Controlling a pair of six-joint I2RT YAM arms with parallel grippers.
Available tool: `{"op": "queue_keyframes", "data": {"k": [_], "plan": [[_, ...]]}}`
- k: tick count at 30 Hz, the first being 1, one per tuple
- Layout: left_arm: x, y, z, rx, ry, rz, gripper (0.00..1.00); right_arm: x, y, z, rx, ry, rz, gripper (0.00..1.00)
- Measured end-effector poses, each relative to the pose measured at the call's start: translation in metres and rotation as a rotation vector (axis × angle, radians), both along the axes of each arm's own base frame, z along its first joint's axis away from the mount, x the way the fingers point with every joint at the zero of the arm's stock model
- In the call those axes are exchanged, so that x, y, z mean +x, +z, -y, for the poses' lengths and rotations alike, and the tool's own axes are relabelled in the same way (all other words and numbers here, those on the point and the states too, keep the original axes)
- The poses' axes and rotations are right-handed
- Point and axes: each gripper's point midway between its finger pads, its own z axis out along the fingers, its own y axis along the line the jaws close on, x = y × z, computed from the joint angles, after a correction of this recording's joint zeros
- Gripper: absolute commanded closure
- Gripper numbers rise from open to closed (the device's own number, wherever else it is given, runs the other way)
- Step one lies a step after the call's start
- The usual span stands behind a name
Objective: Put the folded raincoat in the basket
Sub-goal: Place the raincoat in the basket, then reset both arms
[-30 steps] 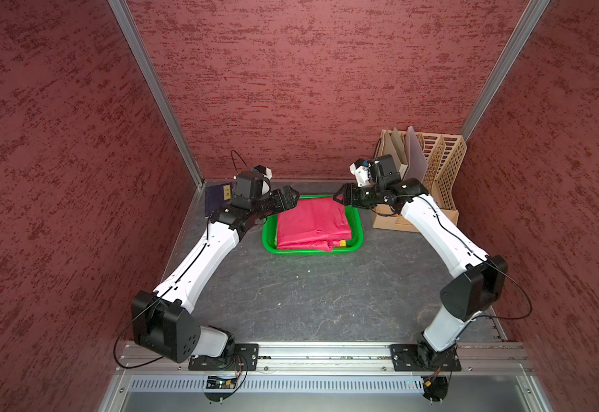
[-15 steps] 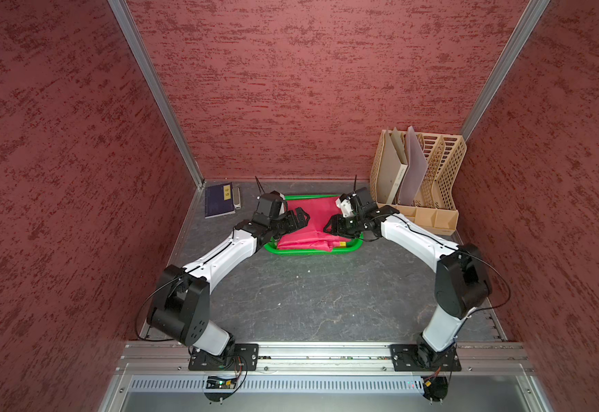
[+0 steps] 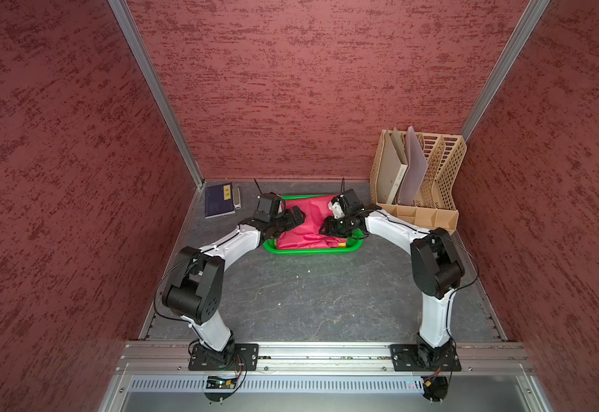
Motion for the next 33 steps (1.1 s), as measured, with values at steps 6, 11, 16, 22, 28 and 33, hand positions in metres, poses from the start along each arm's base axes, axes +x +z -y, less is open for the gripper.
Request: {"op": "queue_keyframes", "data": {"k": [6,11,16,22,28,33], "plan": [[0.001,0.017,-0.002,0.037,-0.020,0.049,0.00,-0.007,0.060,0.005,0.038,0.028,0.142,0.35],[-0.010,0.062,-0.018,0.112,0.010,0.160,0.00,-0.023,0.139,0.023,0.070,0.017,0.344,0.02],[-0.018,0.116,-0.032,0.123,0.048,0.298,0.00,-0.018,0.177,0.049,0.037,-0.102,0.471,0.02],[-0.034,0.141,-0.056,0.152,0.154,0.439,0.00,-0.005,0.150,0.063,-0.013,-0.210,0.459,0.02],[-0.040,0.142,-0.076,0.232,0.209,0.469,0.00,0.002,0.136,0.079,-0.081,-0.276,0.469,0.02],[-0.057,0.132,-0.104,0.367,0.258,0.543,0.00,0.003,0.144,0.117,-0.191,-0.394,0.615,0.02]]}}
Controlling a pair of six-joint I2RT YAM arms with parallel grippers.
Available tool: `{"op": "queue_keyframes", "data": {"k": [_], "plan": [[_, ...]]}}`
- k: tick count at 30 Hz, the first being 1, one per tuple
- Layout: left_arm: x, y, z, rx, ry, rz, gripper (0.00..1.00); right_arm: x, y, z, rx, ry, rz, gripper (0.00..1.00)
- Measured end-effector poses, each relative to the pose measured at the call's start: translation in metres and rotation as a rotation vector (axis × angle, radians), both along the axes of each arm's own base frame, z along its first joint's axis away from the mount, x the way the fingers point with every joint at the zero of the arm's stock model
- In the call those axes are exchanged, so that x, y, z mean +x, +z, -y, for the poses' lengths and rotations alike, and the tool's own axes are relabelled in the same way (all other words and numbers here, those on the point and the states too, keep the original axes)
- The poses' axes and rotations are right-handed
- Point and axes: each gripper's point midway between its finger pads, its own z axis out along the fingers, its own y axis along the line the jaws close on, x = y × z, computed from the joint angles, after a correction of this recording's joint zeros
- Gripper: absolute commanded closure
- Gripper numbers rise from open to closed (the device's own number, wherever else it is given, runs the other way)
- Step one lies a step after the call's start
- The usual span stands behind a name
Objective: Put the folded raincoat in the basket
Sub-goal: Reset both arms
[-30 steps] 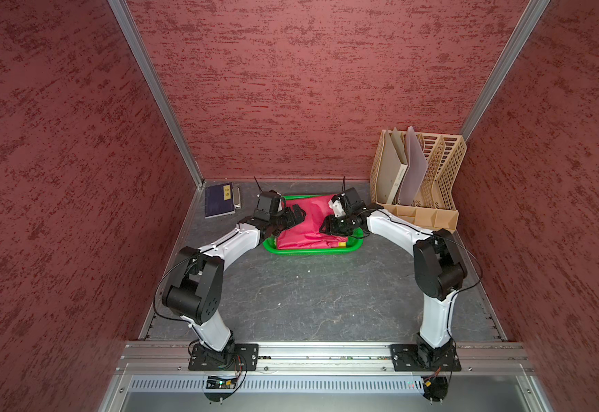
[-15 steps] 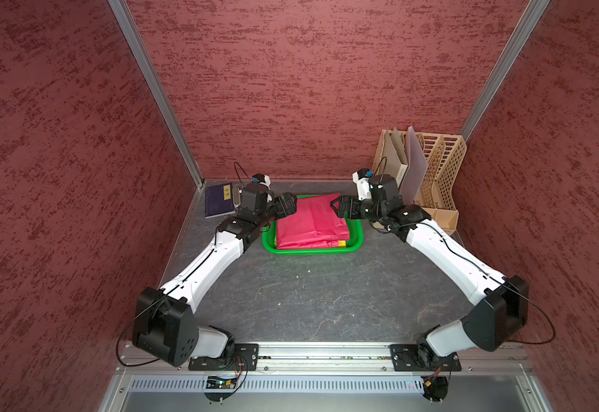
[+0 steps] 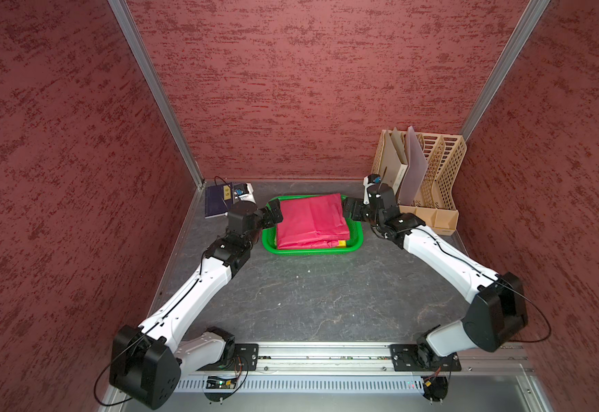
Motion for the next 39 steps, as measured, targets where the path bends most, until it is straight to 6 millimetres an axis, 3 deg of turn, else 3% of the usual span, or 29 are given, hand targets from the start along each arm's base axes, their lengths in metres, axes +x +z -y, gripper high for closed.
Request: {"op": "queue_keyframes", "data": {"k": [4,9,12,17,20,26,33,39], "plan": [[-0.008,-0.020,-0.027,0.146,0.051,0.006,0.00,-0.024,-0.004,0.051,-0.144,-0.135,0.090,0.02],[-0.015,-0.060,-0.065,0.268,0.176,-0.045,0.00,-0.032,-0.011,0.104,-0.317,-0.297,0.146,0.02],[-0.028,-0.091,-0.083,0.307,0.230,-0.082,0.00,-0.038,-0.038,0.128,-0.390,-0.352,0.117,0.02],[-0.050,-0.138,-0.094,0.371,0.237,-0.075,0.00,-0.057,-0.098,0.156,-0.437,-0.371,0.070,0.02],[-0.054,-0.152,-0.105,0.377,0.257,-0.076,0.00,-0.061,-0.108,0.165,-0.436,-0.376,0.108,0.02],[-0.042,-0.141,-0.105,0.380,0.247,0.025,0.00,-0.052,-0.116,0.174,-0.427,-0.401,0.213,0.02],[-0.019,-0.150,-0.107,0.458,0.211,0.027,0.00,-0.049,-0.122,0.190,-0.408,-0.445,0.295,0.02],[-0.002,-0.129,-0.105,0.453,0.208,0.078,0.00,-0.058,-0.120,0.189,-0.356,-0.407,0.370,0.02]]}}
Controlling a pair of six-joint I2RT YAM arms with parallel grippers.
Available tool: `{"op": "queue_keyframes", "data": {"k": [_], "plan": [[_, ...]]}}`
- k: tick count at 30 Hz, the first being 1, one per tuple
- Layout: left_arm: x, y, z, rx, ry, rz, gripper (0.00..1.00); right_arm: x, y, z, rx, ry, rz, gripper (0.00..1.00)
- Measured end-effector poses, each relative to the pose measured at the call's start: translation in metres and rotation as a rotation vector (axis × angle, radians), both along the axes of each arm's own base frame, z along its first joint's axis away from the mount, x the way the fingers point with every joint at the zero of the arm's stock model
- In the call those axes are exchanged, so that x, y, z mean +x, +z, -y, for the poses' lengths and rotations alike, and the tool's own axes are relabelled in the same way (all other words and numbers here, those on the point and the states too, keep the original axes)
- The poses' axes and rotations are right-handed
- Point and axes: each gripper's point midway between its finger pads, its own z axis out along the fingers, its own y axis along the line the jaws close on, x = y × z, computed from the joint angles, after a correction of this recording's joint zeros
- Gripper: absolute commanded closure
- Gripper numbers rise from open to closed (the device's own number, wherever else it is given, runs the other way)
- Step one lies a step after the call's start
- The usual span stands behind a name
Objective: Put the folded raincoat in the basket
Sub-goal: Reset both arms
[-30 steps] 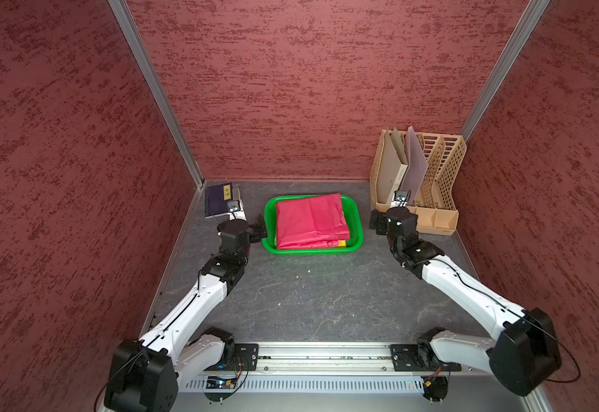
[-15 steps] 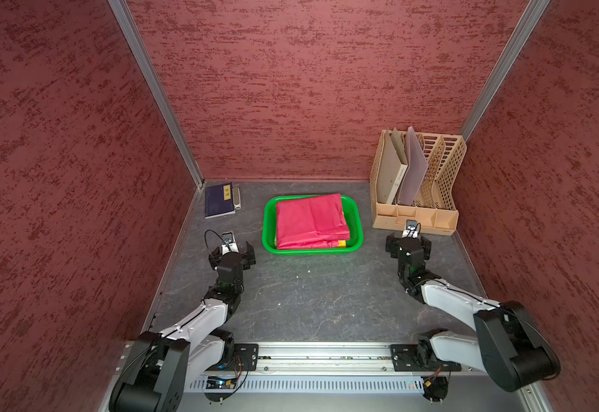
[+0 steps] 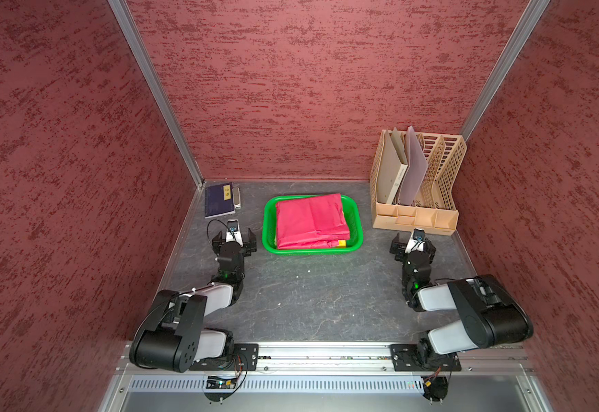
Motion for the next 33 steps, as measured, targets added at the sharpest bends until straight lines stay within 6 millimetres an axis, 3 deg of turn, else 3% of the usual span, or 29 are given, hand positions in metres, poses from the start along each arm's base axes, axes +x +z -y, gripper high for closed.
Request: {"op": "queue_keyframes", "data": {"k": [6,9,14,21,33], "plan": [[0.001,0.001,0.017,-0.063,-0.153,0.010,0.00,0.015,0.004,-0.014,0.008,0.104,0.016,0.02],[0.005,-0.003,0.018,-0.078,-0.171,0.026,0.00,0.018,-0.007,-0.012,0.014,0.113,-0.011,0.02],[0.006,-0.048,0.007,-0.104,-0.130,-0.058,0.00,0.024,-0.004,-0.012,0.028,0.121,-0.011,0.02],[0.033,-0.021,-0.007,-0.160,-0.128,-0.011,0.00,0.032,-0.003,-0.013,0.037,0.127,-0.023,0.02],[0.031,-0.031,-0.001,-0.188,-0.157,-0.054,0.00,0.041,-0.009,-0.010,0.048,0.124,-0.079,0.02]]}}
